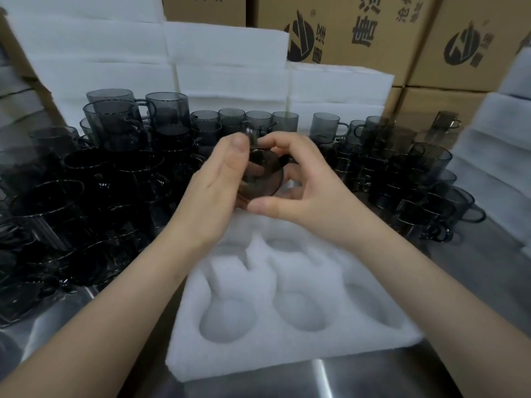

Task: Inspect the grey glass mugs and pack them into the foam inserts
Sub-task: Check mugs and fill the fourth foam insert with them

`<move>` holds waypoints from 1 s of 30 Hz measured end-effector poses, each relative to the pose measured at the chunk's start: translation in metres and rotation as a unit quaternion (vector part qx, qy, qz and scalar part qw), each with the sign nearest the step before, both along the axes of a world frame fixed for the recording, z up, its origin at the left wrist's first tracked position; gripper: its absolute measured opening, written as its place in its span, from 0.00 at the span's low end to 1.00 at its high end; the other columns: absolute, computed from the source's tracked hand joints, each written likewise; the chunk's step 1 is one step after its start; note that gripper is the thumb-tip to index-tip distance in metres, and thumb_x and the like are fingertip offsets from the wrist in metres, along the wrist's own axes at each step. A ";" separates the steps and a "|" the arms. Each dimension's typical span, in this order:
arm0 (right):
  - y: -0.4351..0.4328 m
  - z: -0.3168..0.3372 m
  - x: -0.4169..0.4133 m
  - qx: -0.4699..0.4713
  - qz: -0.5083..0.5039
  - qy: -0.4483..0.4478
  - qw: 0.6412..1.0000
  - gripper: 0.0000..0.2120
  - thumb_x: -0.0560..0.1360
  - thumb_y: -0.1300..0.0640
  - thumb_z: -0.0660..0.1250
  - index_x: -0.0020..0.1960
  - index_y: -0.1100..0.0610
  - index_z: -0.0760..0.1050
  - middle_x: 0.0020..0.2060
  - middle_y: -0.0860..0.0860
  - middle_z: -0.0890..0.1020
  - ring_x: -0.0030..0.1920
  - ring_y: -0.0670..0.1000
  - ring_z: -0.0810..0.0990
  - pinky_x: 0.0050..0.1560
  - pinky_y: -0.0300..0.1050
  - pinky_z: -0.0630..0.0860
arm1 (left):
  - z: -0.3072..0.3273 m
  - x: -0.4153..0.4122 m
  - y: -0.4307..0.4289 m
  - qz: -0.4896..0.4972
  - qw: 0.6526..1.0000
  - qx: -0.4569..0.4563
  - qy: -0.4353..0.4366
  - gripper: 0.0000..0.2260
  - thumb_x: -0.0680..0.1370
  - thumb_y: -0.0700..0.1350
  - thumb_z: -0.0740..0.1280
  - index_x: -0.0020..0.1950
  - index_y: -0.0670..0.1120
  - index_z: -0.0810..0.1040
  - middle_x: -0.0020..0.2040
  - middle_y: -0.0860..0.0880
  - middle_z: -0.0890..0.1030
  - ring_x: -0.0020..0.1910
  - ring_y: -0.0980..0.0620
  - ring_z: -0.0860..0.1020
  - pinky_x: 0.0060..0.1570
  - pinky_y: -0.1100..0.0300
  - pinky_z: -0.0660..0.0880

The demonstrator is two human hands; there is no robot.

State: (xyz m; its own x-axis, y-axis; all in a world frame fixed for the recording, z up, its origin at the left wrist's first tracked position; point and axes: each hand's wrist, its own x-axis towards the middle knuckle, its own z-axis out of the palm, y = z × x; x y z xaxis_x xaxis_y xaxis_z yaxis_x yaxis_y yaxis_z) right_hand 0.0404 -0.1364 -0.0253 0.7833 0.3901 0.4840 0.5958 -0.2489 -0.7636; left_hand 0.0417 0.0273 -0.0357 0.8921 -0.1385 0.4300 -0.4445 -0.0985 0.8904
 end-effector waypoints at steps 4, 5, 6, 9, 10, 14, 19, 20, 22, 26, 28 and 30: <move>-0.003 -0.001 0.005 -0.029 -0.078 -0.091 0.992 0.33 0.61 0.53 0.82 0.62 0.48 0.72 0.56 0.51 0.73 0.58 0.44 0.73 0.59 0.39 0.72 | -0.002 0.000 -0.005 -0.071 0.996 0.048 -0.020 0.26 0.78 0.68 0.50 0.69 0.57 0.69 0.60 0.48 0.81 0.60 0.47 0.79 0.61 0.39 0.73; -0.002 0.000 0.003 -0.001 -0.073 -0.068 0.995 0.31 0.60 0.53 0.83 0.59 0.45 0.74 0.54 0.51 0.74 0.56 0.47 0.76 0.52 0.44 0.78 | -0.003 0.000 -0.005 -0.080 0.995 0.051 -0.023 0.24 0.80 0.65 0.49 0.70 0.56 0.68 0.59 0.47 0.81 0.59 0.45 0.80 0.60 0.38 0.73; -0.001 0.002 0.001 0.035 -0.054 -0.029 0.998 0.29 0.59 0.52 0.82 0.56 0.43 0.75 0.53 0.52 0.76 0.52 0.51 0.79 0.40 0.47 0.80 | -0.003 0.000 -0.005 -0.087 0.995 0.048 -0.021 0.23 0.81 0.63 0.49 0.71 0.55 0.68 0.59 0.46 0.81 0.57 0.42 0.80 0.59 0.37 0.74; 0.001 0.005 -0.002 0.106 -0.019 0.045 0.993 0.20 0.60 0.48 0.79 0.48 0.48 0.75 0.42 0.53 0.80 0.35 0.54 0.81 0.24 0.44 0.74 | -0.002 -0.001 -0.005 -0.083 0.995 0.046 -0.009 0.20 0.81 0.60 0.51 0.69 0.57 0.70 0.54 0.44 0.83 0.50 0.42 0.83 0.54 0.40 0.78; 0.001 0.007 -0.004 0.118 -0.019 0.059 0.991 0.20 0.61 0.47 0.78 0.47 0.52 0.74 0.38 0.50 0.80 0.31 0.53 0.79 0.23 0.44 0.73 | -0.002 -0.002 -0.005 -0.074 0.996 0.051 -0.011 0.18 0.81 0.59 0.51 0.67 0.58 0.71 0.52 0.45 0.84 0.47 0.44 0.84 0.52 0.43 0.79; -0.001 0.008 -0.006 0.141 -0.027 0.083 0.986 0.19 0.65 0.50 0.78 0.46 0.58 0.73 0.34 0.46 0.80 0.28 0.53 0.80 0.24 0.45 0.76 | -0.001 -0.007 -0.008 -0.062 0.996 0.061 -0.031 0.20 0.79 0.60 0.52 0.68 0.57 0.69 0.53 0.46 0.83 0.48 0.49 0.84 0.54 0.46 0.79; -0.003 0.006 -0.003 0.214 0.006 0.123 0.969 0.04 0.73 0.51 0.71 0.44 0.51 0.81 0.35 0.51 0.82 0.29 0.58 0.82 0.25 0.45 0.77 | 0.000 -0.007 -0.007 -0.061 0.995 0.060 -0.041 0.17 0.81 0.54 0.52 0.68 0.54 0.70 0.56 0.50 0.82 0.52 0.51 0.82 0.56 0.47 0.78; -0.004 0.007 -0.002 0.223 0.011 0.139 0.965 0.09 0.74 0.50 0.69 0.48 0.55 0.82 0.36 0.53 0.83 0.29 0.58 0.82 0.26 0.45 0.78 | 0.000 -0.007 -0.007 -0.065 0.996 0.051 -0.041 0.16 0.81 0.54 0.52 0.66 0.55 0.70 0.55 0.50 0.82 0.51 0.50 0.82 0.54 0.50 0.79; -0.005 0.008 -0.001 0.231 0.033 0.182 0.955 0.15 0.76 0.51 0.65 0.55 0.60 0.81 0.39 0.56 0.84 0.32 0.57 0.83 0.28 0.45 0.79 | 0.000 -0.006 -0.007 -0.071 0.996 0.022 -0.038 0.15 0.81 0.53 0.52 0.64 0.55 0.72 0.53 0.51 0.83 0.48 0.52 0.83 0.47 0.58 0.79; -0.006 0.006 0.000 0.218 0.146 0.233 0.936 0.18 0.74 0.56 0.65 0.64 0.56 0.76 0.48 0.57 0.84 0.39 0.56 0.83 0.40 0.46 0.82 | 0.000 -0.003 -0.003 -0.062 0.997 -0.053 0.003 0.21 0.80 0.55 0.50 0.65 0.48 0.72 0.50 0.51 0.84 0.46 0.54 0.83 0.41 0.60 0.78; -0.006 0.005 0.000 0.203 0.179 0.214 0.938 0.17 0.73 0.61 0.68 0.62 0.53 0.78 0.50 0.54 0.84 0.41 0.55 0.83 0.43 0.45 0.82 | 0.000 -0.002 -0.002 -0.063 0.996 -0.067 0.023 0.25 0.79 0.57 0.50 0.66 0.43 0.72 0.50 0.47 0.84 0.44 0.51 0.83 0.40 0.57 0.78; -0.003 0.005 -0.001 0.197 0.160 0.200 0.946 0.19 0.71 0.66 0.71 0.60 0.55 0.77 0.50 0.54 0.83 0.39 0.56 0.83 0.41 0.46 0.82 | 0.000 -0.001 -0.002 -0.063 0.995 -0.070 0.028 0.25 0.79 0.57 0.50 0.65 0.44 0.73 0.48 0.45 0.84 0.41 0.50 0.82 0.39 0.56 0.78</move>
